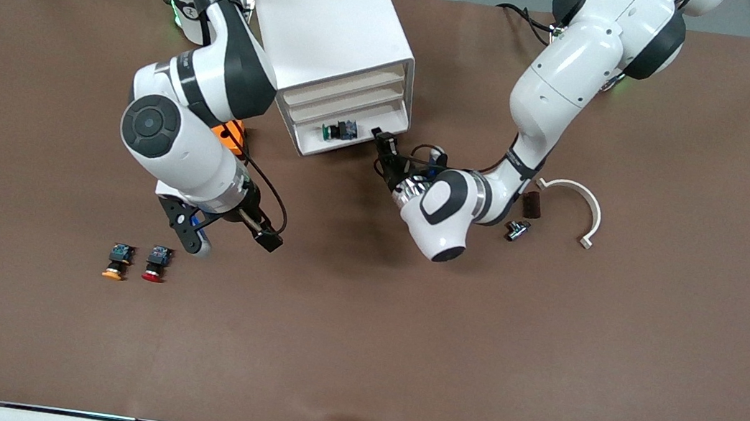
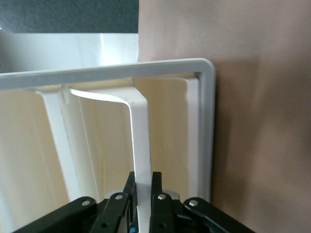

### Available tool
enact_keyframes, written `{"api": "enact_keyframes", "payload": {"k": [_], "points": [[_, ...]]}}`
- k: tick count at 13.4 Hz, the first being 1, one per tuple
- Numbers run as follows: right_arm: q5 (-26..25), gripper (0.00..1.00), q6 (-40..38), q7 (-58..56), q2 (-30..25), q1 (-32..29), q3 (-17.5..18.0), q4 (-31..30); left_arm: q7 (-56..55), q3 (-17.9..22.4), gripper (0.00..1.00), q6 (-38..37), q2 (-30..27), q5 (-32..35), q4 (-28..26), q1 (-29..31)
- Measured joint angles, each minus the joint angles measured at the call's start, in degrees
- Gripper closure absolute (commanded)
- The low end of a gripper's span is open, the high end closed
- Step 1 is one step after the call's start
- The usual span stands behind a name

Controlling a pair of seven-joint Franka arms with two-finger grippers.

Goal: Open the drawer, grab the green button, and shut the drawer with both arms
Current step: 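Pull the drawer open with the left gripper while the right gripper reaches in, then grasp the green button in the drawer with the right gripper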

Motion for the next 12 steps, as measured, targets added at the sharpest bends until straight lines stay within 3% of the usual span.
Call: {"api": "enact_keyframes", "payload": {"k": [3, 4, 5, 6, 12], "points": [[0.0, 0.00, 0.0, 1.9, 0.2, 1.5, 0.0, 0.0, 3.0, 1.4, 0.90, 1.1, 0.0, 0.0, 2.0, 3.5], [0.0, 0.00, 0.0, 2.6, 0.2, 1.8, 0.0, 0.0, 3.9, 1.4, 0.65, 1.4, 0.0, 0.0, 2.2, 4.4], [0.0, 0.00, 0.1, 3.2, 0.3, 2.2, 0.0, 0.0, 4.5, 1.4, 0.15, 1.6, 0.0, 0.0, 2.2, 5.0], [0.0, 0.00, 0.1, 3.9, 0.4, 2.6, 0.0, 0.0, 5.6, 1.4, 0.01, 1.9, 0.0, 0.0, 2.4, 5.2], [-1.1, 0.00, -0.3, 9.3, 1.2, 6.3, 0.0, -0.9, 8.9, 3.1, 0.01, 2.6, -1.2, 0.3, 4.5, 5.2]]}}
